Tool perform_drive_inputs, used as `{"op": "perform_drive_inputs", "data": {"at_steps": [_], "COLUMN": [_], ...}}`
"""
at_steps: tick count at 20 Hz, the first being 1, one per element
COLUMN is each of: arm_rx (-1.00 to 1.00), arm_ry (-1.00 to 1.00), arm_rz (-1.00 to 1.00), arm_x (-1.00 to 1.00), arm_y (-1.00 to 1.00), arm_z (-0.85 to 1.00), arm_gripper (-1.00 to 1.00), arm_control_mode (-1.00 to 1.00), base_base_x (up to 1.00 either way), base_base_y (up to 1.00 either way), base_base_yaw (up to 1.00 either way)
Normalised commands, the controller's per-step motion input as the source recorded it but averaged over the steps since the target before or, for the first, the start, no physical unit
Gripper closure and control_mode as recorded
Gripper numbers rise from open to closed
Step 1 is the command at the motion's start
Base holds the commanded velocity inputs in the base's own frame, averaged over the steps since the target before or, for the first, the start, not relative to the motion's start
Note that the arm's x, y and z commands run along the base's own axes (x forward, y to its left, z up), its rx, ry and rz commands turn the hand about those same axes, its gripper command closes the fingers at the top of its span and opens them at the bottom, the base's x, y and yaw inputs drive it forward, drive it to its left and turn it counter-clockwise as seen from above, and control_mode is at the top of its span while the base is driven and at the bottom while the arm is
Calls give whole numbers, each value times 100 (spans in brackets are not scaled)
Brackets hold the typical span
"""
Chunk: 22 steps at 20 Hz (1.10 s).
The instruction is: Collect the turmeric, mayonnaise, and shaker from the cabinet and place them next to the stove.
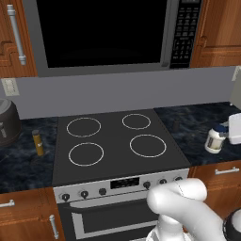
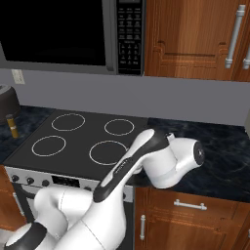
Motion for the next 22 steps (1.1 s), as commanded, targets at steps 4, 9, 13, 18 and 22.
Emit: {"op": "perform_drive_inputs", "data": {"at_steps": [4,9,13,18,22], "arm_rx": [0,0,0,0,0], "arm_ry": [0,0,0,0,0], "arm_rz": [3,2,1,1,1], "arm_x": [33,38,41,36,33], "arm_y": [0,0,0,0,0], "arm_z": [-30,-32,-26,-30,-31], "arm_gripper": [100,100,100,100,100], "arm_control_mode": [-100,-100,-100,-100,-100], "base_base_x": [0,0,0,0,0], "base_base_y": [0,0,0,0,0], "base_base_yaw": [0,0,0,0,0]}}
